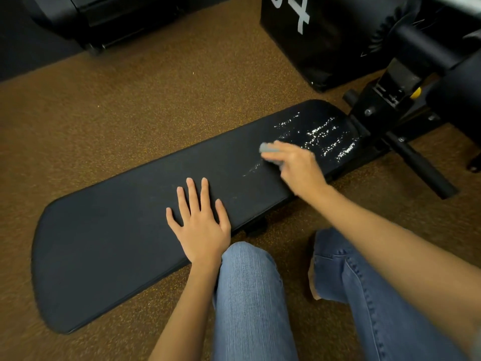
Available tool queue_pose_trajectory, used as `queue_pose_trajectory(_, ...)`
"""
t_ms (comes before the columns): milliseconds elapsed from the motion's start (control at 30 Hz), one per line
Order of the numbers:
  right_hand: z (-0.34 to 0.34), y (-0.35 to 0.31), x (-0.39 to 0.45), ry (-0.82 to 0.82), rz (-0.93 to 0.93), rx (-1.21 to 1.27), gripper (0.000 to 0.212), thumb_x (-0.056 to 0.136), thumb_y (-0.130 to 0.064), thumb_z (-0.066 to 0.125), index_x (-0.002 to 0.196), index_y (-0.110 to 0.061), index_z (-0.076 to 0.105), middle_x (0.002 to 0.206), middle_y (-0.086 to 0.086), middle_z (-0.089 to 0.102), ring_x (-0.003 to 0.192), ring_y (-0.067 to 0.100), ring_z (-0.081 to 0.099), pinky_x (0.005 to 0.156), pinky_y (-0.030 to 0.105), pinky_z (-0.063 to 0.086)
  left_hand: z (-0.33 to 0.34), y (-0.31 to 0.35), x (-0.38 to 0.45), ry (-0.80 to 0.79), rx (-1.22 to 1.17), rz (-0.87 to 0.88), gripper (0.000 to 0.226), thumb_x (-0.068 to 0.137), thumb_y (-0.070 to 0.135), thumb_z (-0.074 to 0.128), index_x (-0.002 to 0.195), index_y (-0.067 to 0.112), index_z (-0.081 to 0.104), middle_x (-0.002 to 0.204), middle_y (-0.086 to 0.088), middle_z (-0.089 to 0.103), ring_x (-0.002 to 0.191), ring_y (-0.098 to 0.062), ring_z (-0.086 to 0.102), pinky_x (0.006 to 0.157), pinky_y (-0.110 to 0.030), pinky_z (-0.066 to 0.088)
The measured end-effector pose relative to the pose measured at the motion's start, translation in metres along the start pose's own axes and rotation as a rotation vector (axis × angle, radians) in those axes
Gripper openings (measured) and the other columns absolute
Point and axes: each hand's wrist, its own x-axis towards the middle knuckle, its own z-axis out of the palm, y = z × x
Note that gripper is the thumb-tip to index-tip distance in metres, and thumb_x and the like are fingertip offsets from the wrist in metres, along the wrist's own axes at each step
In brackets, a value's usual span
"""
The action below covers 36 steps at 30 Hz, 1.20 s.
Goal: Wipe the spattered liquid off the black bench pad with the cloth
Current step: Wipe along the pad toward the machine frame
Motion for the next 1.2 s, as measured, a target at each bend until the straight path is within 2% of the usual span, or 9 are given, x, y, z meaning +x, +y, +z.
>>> queue_pose_trajectory(100,-0.003,-0.003,0.012,0.030,0.145,-0.023,0.050,0.075,0.023,0.050,0.108,-0.008,0.072,0.123,0.010,0.066,0.124,0.025,0.055,0.108,0.037,0.041,-0.001,0.001,0.000,-0.001,-0.001,-0.002,0.056,0.101,0.046,0.024,0.156,0.032,0.027,0.165,0.002,0.022,0.154,-0.022,0.016,0.120,-0.056,0.015)
queue_pose_trajectory(233,0.029,-0.053,-0.031,-0.194,-0.178,0.072,0.053,0.072,0.022,0.052,0.110,-0.009,0.072,0.129,0.008,0.062,0.127,0.019,0.052,0.113,0.032,0.034,-0.001,0.001,0.000,-0.001,0.004,-0.003,0.057,0.101,0.045,0.023,0.156,0.031,0.027,0.165,0.001,0.022,0.153,-0.022,0.017,0.119,-0.057,0.015)
queue_pose_trajectory(333,0.033,-0.055,-0.043,-0.246,-0.275,0.055,0.051,0.075,0.018,0.055,0.115,-0.011,0.070,0.133,0.007,0.059,0.129,0.018,0.050,0.112,0.032,0.036,-0.001,0.001,0.000,0.002,0.007,0.002,0.056,0.102,0.045,0.024,0.156,0.031,0.027,0.165,0.001,0.022,0.153,-0.021,0.016,0.119,-0.056,0.016)
queue_pose_trajectory(600,0.001,0.004,0.016,-0.051,0.076,-0.049,0.046,0.082,0.016,0.052,0.114,-0.012,0.070,0.131,0.003,0.061,0.129,0.019,0.051,0.109,0.034,0.039,-0.001,0.001,0.001,-0.013,0.001,-0.007,0.056,0.101,0.046,0.022,0.156,0.033,0.025,0.166,0.003,0.020,0.154,-0.021,0.015,0.120,-0.056,0.014)
queue_pose_trajectory(667,0.008,-0.012,0.002,-0.088,-0.009,0.023,0.051,0.076,0.021,0.051,0.112,-0.009,0.070,0.130,0.006,0.061,0.128,0.021,0.052,0.112,0.034,0.037,-0.001,0.002,0.001,-0.016,0.001,-0.010,0.057,0.101,0.046,0.021,0.156,0.033,0.025,0.166,0.003,0.020,0.154,-0.021,0.015,0.120,-0.056,0.014)
queue_pose_trajectory(767,0.019,-0.036,-0.033,-0.200,-0.285,0.007,0.052,0.072,0.022,0.057,0.111,-0.009,0.071,0.129,0.008,0.062,0.126,0.021,0.054,0.111,0.032,0.036,-0.001,0.001,0.001,-0.011,0.008,-0.008,0.057,0.101,0.046,0.022,0.156,0.032,0.025,0.166,0.002,0.020,0.154,-0.021,0.015,0.120,-0.056,0.015)
queue_pose_trajectory(833,0.016,-0.031,-0.027,-0.209,-0.338,-0.007,0.053,0.071,0.022,0.057,0.112,-0.009,0.071,0.128,0.008,0.062,0.124,0.023,0.055,0.109,0.034,0.039,-0.001,0.001,0.000,-0.007,-0.002,-0.007,0.057,0.101,0.046,0.023,0.156,0.032,0.025,0.166,0.002,0.021,0.154,-0.021,0.015,0.120,-0.056,0.014)
queue_pose_trajectory(1033,0.017,-0.018,0.036,-0.062,0.007,-0.004,0.050,0.081,0.019,0.048,0.115,-0.011,0.069,0.132,0.005,0.060,0.129,0.023,0.051,0.111,0.034,0.037,-0.001,0.002,0.000,-0.011,0.005,-0.009,0.057,0.101,0.046,0.022,0.156,0.032,0.027,0.165,0.002,0.022,0.154,-0.021,0.016,0.120,-0.056,0.014)
queue_pose_trajectory(1200,0.024,-0.030,-0.020,-0.223,-0.337,0.044,0.052,0.073,0.019,0.060,0.113,-0.014,0.071,0.127,0.007,0.063,0.120,0.021,0.059,0.104,0.035,0.046,0.000,0.001,0.001,-0.007,0.004,-0.011,0.057,0.101,0.046,0.022,0.156,0.032,0.026,0.166,0.002,0.021,0.154,-0.021,0.015,0.120,-0.056,0.014)
